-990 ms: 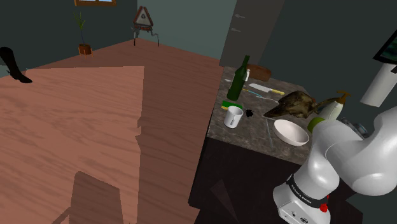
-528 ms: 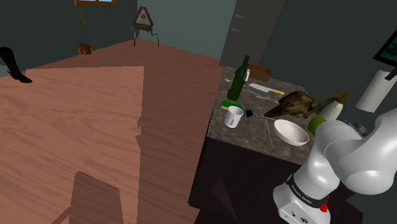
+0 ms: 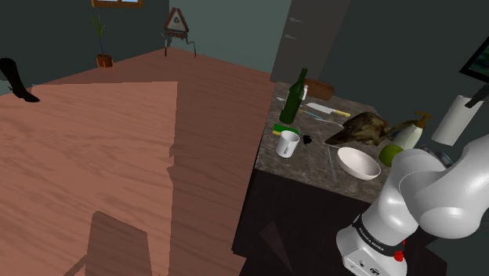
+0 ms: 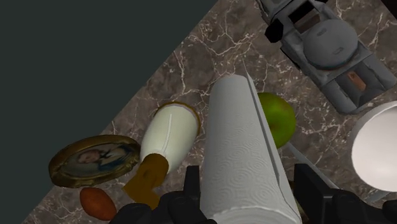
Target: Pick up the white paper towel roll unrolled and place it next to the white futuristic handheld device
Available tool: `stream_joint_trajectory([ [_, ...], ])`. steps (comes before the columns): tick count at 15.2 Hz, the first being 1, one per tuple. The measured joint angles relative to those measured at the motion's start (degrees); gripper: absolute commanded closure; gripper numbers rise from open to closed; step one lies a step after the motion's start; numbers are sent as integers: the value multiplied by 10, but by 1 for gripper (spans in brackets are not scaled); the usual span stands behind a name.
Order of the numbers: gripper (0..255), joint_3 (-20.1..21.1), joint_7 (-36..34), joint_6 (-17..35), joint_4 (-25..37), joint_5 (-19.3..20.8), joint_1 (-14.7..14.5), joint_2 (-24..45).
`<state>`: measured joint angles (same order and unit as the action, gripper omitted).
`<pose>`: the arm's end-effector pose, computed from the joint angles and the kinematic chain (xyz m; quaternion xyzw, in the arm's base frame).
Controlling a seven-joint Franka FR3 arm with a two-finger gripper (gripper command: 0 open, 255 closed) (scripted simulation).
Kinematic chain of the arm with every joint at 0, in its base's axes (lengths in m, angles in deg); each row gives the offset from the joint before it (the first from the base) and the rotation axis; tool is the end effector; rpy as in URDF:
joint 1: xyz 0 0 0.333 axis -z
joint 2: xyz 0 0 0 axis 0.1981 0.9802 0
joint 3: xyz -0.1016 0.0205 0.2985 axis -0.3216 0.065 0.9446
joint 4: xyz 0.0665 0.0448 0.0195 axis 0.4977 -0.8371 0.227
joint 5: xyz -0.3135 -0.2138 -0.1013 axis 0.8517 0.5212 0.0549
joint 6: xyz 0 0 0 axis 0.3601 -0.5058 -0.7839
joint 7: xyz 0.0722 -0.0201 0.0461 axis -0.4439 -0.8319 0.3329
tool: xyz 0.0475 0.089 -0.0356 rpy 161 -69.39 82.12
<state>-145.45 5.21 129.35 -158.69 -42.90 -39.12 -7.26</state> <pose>-0.0240 -0.6149 0.6143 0.9950 -0.0769 0.0485 0.0408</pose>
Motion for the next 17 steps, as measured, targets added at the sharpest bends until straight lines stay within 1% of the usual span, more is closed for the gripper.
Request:
stream_joint_trajectory([
  [4, 255, 9, 0, 33, -42, -3, 24, 3],
  [5, 255, 15, 1, 44, -58, -6, 37, 7],
  [17, 255, 14, -8, 134, -154, 7, 64, -2],
])
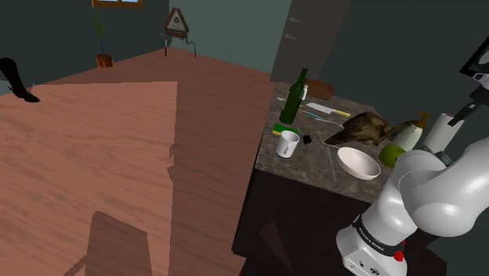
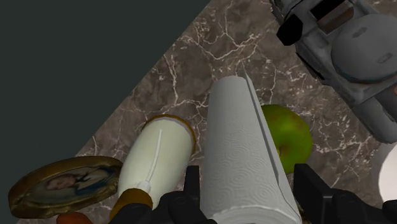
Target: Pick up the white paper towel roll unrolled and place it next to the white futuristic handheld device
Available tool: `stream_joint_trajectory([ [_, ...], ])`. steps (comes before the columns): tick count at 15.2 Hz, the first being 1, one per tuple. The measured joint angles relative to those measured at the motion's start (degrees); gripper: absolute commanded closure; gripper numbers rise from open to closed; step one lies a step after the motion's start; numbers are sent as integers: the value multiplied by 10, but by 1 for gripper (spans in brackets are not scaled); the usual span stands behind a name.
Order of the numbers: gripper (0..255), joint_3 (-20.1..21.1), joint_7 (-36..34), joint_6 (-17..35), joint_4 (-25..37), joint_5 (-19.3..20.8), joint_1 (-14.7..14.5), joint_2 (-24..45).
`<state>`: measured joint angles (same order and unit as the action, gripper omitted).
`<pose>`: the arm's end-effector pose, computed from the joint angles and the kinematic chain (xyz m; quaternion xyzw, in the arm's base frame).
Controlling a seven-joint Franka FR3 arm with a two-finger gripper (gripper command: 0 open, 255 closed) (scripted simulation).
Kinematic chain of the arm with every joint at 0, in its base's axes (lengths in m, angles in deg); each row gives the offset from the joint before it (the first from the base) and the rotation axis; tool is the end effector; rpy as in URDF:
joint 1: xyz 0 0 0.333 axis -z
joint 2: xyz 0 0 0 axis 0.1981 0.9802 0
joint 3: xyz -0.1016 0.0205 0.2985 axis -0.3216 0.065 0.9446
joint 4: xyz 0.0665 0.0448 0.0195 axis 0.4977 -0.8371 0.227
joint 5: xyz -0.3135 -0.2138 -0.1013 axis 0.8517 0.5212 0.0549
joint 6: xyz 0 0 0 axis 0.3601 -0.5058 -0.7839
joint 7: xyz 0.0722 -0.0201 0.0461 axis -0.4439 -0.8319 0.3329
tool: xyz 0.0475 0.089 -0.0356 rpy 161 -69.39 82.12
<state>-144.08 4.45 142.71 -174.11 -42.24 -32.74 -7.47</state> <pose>-0.0240 -0.6143 0.5248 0.9950 -0.0769 0.0485 0.0407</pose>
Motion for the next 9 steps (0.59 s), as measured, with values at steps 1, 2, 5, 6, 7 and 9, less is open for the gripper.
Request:
stream_joint_trajectory([
  [1, 255, 0, -1, 7, -8, 1, 2, 0],
  [2, 255, -1, -2, 15, -16, 3, 4, -1],
  [5, 255, -5, -5, 35, -36, 8, 6, -5],
  [6, 255, -9, -7, 42, -41, 11, 3, -8],
  [7, 255, -12, -8, 51, -49, 14, 2, -10],
  [9, 255, -16, -9, 62, -60, 19, 4, -13],
])
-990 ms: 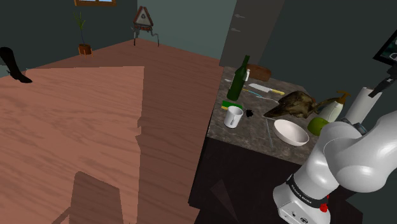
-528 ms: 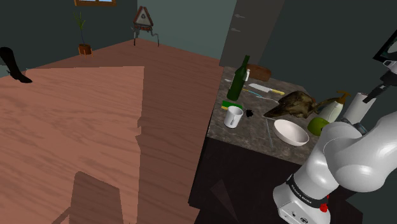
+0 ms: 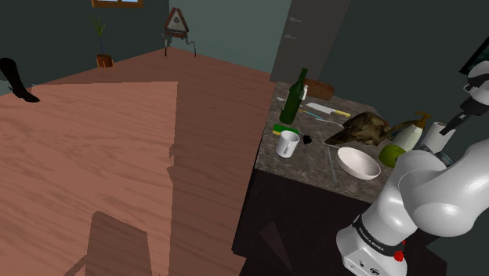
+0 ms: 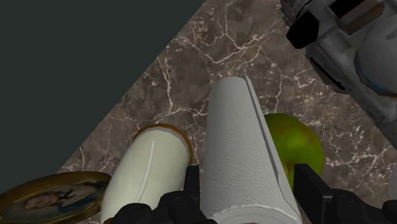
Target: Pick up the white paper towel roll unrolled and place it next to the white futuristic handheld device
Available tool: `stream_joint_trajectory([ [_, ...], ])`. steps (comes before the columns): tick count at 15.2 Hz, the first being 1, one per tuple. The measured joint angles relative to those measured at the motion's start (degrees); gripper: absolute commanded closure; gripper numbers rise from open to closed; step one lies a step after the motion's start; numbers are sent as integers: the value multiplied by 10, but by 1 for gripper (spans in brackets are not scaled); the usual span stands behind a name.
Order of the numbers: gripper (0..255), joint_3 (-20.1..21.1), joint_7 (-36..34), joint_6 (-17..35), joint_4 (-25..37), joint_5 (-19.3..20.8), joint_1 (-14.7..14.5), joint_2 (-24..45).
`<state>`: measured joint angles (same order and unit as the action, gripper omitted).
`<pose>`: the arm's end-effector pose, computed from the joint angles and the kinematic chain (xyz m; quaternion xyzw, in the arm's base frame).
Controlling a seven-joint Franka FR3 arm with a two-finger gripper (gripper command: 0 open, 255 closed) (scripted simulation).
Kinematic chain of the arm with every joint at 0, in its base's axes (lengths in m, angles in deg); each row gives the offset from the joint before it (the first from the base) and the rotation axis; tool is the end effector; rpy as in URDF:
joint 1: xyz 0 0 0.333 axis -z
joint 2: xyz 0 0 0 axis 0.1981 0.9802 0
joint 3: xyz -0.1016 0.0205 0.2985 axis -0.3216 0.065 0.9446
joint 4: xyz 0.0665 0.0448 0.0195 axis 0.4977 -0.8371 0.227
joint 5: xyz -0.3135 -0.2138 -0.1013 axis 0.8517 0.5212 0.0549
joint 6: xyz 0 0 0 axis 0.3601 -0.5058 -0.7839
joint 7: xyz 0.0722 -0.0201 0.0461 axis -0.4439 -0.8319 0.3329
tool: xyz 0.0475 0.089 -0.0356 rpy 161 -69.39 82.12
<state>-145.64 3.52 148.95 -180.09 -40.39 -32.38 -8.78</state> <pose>-0.0248 -0.6137 0.4770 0.9950 -0.0769 0.0486 0.0407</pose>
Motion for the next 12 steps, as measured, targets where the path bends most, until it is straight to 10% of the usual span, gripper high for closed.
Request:
stream_joint_trajectory([
  [12, 255, -34, -16, 62, -49, 30, -17, -22],
])
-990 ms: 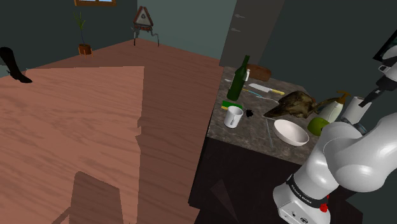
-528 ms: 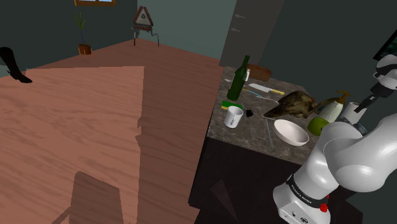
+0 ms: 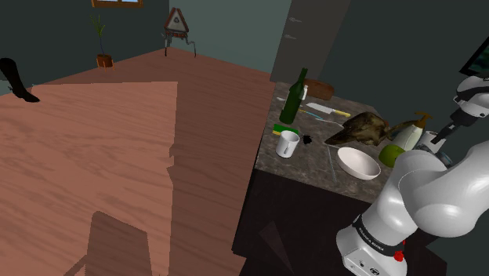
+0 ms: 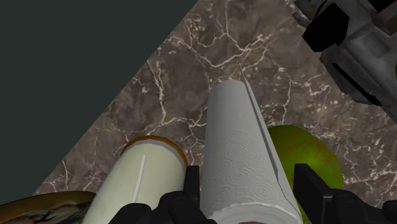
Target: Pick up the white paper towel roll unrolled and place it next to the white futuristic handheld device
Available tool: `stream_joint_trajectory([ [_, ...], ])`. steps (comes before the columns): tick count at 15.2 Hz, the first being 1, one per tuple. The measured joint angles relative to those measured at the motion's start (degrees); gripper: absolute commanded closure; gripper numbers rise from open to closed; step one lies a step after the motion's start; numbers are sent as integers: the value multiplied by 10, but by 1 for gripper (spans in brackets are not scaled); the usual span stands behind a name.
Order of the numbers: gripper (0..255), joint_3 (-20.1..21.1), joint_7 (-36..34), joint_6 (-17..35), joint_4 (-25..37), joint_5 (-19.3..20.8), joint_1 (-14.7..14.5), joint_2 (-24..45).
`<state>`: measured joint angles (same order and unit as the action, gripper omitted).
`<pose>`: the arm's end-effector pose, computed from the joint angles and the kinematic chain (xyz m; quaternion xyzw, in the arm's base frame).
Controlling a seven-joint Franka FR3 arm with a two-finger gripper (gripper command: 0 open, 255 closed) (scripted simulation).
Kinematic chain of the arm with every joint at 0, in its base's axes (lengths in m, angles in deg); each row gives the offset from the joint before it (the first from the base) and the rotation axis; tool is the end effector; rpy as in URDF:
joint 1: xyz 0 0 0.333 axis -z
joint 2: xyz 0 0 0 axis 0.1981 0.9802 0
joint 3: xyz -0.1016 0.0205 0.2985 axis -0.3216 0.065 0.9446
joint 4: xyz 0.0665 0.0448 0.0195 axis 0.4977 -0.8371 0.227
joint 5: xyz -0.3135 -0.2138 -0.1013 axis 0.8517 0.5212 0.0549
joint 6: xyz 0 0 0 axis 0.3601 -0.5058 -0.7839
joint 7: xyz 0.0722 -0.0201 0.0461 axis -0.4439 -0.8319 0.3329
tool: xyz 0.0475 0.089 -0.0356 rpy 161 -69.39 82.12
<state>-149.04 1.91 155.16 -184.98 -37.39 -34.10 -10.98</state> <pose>-0.0242 -0.6139 0.4253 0.9950 -0.0769 0.0486 0.0408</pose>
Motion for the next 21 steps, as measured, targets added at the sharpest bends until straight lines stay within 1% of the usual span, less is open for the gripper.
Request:
stream_joint_trajectory([
  [3, 255, -1, 0, 1, 0, 0, -1, 0],
  [4, 0, -1, 0, 1, 0, 0, -1, 0],
  [10, 0, -1, 0, 1, 0, 0, -1, 0],
  [13, 0, 22, 10, -29, 20, -18, 16, 14],
  [14, 0, 36, 17, -37, 20, -27, 32, 23],
  [17, 0, 42, 20, -53, 34, -32, 33, 26],
  [21, 0, 42, 20, -55, 36, -33, 34, 26],
])
